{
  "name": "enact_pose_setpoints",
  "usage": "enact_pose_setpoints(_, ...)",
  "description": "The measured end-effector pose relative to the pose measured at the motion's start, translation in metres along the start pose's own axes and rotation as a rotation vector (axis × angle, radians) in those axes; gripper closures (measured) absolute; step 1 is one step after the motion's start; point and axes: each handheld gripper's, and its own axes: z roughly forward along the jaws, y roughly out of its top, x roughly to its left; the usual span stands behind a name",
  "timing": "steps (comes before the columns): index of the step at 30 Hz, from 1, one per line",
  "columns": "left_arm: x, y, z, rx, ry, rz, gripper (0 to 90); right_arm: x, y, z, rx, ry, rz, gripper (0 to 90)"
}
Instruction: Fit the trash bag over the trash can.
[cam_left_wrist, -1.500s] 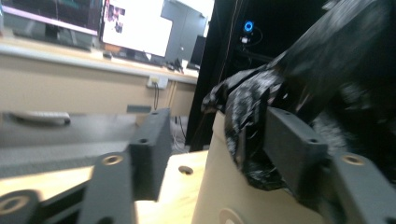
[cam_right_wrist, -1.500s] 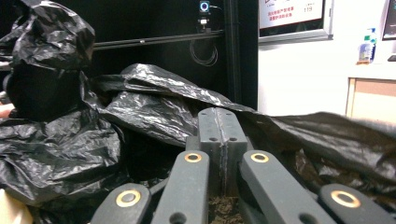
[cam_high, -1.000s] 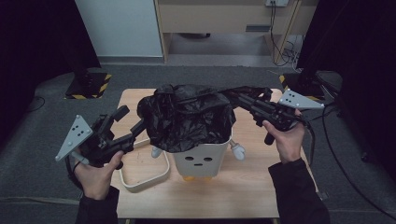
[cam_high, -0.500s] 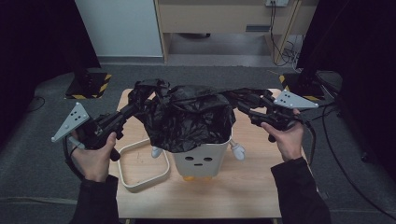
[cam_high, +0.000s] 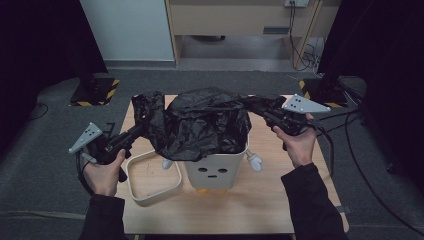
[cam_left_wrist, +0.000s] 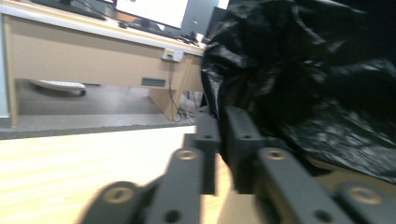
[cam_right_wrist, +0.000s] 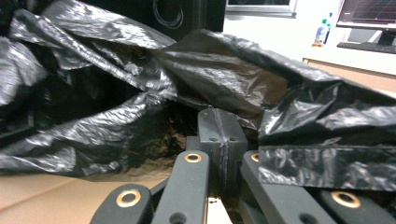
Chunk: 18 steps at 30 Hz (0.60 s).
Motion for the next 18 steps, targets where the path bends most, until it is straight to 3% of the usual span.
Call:
enact_pose_setpoints(2, -0.003, 0.004, -0.004, -0.052, 0.044, -0.017, 61.4, 0.002, 0.003, -0.005, -0.008, 0.011, 0.001, 90.0)
enact_pose_setpoints(4, -0.005, 0.006, -0.006, -0.062, 0.053, -0.011, 49.5, 0.003, 0.006, -0.009, -0.012, 0.015, 0.002, 90.0)
enact_pose_setpoints(5, -0.011, 0.011, -0.011, -0.094, 0.069, -0.002, 44.7, 0.005, 0.01, -0.015, -0.022, 0.025, 0.003, 90.0)
enact_pose_setpoints(7, -0.021, 0.017, -0.02, -0.13, 0.071, 0.009, 39.3, 0.008, 0.014, -0.022, -0.034, 0.035, 0.003, 90.0)
enact_pose_setpoints(10, -0.03, 0.023, -0.027, -0.142, 0.069, 0.016, 35.1, 0.012, 0.016, -0.027, -0.041, 0.047, 0.0, 90.0)
enact_pose_setpoints(13, -0.045, 0.027, -0.038, -0.132, 0.078, 0.029, 28.7, 0.019, 0.019, -0.033, -0.035, 0.062, 0.001, 90.0)
enact_pose_setpoints(18, -0.058, 0.026, -0.048, -0.123, 0.075, 0.043, 26.0, 0.025, 0.02, -0.036, -0.036, 0.066, 0.007, 90.0)
